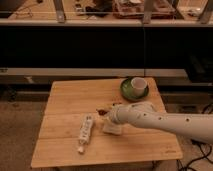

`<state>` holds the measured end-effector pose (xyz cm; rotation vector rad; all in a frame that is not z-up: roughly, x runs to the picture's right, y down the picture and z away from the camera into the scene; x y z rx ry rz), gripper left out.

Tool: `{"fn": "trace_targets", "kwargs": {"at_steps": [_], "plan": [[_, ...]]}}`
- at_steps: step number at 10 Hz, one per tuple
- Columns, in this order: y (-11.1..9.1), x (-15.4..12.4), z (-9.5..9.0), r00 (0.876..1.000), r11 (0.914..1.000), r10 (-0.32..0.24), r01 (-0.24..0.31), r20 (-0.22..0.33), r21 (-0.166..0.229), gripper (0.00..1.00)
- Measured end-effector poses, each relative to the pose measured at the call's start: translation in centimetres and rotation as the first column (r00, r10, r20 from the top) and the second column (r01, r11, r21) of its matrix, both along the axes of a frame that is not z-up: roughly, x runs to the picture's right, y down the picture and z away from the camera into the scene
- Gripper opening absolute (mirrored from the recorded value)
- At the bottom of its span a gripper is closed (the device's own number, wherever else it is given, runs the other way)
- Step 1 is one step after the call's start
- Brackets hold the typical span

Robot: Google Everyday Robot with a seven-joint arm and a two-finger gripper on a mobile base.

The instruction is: Place the pepper on the white sponge

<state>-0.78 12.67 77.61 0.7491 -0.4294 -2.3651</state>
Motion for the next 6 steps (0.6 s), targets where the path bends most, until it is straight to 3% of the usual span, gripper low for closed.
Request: {"fn": "trace_targets", "kwargs": {"at_steps": [1, 3, 5, 6], "plan": [[-0.2, -0.2, 0.1, 1.000, 0.9999, -0.009, 0.008, 0.012, 0.007, 0.00], [-0.2, 0.6, 0.1, 0.996, 0.9961, -0.088, 0.088, 0.035, -0.004, 0.00], [0.3, 3.3, 0.6, 0.983, 0.9814, -0.183, 0.182, -0.001, -0.061, 0.00], [0.3, 4.5, 0.8, 0.979, 0.9759, -0.203, 0.200, -0.023, -0.087, 0.00]]}}
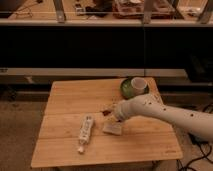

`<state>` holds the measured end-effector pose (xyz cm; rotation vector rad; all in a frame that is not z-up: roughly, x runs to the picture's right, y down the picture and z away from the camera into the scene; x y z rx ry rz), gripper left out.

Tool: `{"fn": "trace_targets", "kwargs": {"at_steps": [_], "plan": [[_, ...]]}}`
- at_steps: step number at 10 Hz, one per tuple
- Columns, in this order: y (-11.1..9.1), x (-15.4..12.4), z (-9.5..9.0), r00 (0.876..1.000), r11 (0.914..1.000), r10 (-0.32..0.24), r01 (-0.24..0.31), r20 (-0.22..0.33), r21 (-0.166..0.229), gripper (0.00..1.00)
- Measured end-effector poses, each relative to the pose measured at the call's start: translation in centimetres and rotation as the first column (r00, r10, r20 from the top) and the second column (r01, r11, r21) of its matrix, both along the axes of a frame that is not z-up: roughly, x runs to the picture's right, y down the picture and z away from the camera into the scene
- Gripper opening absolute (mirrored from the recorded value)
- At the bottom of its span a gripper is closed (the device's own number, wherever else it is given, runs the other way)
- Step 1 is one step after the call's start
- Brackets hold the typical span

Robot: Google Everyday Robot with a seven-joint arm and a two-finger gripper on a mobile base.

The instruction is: Place the pepper on the white sponge

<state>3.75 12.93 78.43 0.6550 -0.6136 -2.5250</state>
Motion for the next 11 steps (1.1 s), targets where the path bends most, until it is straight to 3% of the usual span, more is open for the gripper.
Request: {"fn": "trace_targets", "kwargs": {"at_steps": [2, 5, 8, 11], "plan": [[-0.5, 1.6, 0.0, 0.999, 0.9986, -0.016, 0.014, -0.033, -0.051, 0.00], [-1.1, 0.9, -1.1, 1.000, 0.9941, -0.017, 0.016, -0.012, -0.107, 0.00], [-0.4, -0.1, -1.6, 0.999, 0.9894, -0.049, 0.050, 0.007, -0.136, 0.00], [0.7, 0.6, -1.1, 0.996, 0.9836, -0.090, 0.085, -0.025, -0.159, 0.00]]}}
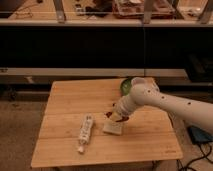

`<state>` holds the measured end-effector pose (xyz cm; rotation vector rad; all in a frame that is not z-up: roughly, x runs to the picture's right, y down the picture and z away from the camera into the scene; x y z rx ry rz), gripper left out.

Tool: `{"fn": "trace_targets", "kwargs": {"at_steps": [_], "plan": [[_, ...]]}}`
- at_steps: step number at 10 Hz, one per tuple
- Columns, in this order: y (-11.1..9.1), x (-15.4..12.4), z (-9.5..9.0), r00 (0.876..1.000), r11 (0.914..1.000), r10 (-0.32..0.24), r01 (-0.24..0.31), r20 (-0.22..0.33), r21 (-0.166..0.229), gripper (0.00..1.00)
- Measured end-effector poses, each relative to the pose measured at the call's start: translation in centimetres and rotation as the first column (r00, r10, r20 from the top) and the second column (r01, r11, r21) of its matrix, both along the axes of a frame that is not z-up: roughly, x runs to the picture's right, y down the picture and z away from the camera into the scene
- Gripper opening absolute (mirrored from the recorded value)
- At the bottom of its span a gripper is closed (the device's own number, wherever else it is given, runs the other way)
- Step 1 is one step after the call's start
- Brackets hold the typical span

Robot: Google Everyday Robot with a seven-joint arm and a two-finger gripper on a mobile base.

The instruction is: Place the pepper on the white sponge

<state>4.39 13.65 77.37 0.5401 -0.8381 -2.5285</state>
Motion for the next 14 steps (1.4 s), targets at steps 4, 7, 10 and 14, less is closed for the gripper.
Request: {"fn": "trace_targets", "kwargs": {"at_steps": [4, 7, 10, 14], "plan": [[0.8, -0.9, 0.1, 0.999, 0.9987, 0.051, -0.051, -0.013, -0.001, 0.00], [2.7, -1.1, 0.4, 0.998, 0.9984, 0.052, -0.052, -0.031, -0.021, 0.00], [3.8, -1.6, 0.7, 0.997, 0.9973, 0.063, -0.064, -0.042, -0.035, 0.00], [4.3, -2.5, 0.9, 0.996, 0.9967, 0.077, -0.078, -0.036, -0.024, 0.00]]}}
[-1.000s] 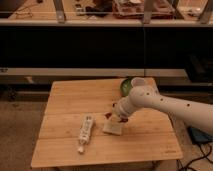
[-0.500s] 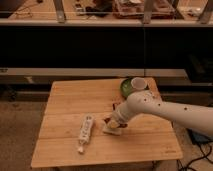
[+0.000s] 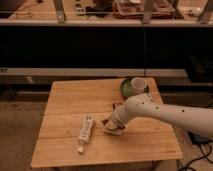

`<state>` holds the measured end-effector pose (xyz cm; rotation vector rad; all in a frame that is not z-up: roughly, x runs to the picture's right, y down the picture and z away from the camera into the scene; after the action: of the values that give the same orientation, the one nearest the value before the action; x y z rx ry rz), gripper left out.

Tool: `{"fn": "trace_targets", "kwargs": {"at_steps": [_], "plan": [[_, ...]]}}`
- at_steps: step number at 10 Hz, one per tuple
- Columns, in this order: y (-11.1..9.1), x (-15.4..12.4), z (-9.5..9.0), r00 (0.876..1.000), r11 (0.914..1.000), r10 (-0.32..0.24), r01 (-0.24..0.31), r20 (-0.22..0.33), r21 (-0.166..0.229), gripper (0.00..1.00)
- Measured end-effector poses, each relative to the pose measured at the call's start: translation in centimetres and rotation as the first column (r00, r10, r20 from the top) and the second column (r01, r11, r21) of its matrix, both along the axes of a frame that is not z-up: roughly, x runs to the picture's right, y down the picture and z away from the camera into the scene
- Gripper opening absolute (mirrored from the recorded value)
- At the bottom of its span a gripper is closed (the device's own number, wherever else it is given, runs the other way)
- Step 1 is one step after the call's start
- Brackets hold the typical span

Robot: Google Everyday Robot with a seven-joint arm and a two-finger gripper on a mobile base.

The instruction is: Place the pepper on the white sponge

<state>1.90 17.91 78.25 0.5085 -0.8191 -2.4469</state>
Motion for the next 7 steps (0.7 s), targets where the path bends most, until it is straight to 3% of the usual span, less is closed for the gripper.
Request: {"fn": "trace_targets", "kwargs": {"at_steps": [5, 6, 7], "plan": [[-0.24, -0.04, 0.38, 1.000, 0.9999, -0.008, 0.008, -0.002, 0.008, 0.00], [-0.25, -0.18, 0.39, 1.000, 0.9999, -0.013, 0.013, 0.001, 0.008, 0.02], [-0.27, -0.40, 0.42, 1.000, 0.9997, -0.023, 0.023, 0.006, 0.009, 0.12]]}}
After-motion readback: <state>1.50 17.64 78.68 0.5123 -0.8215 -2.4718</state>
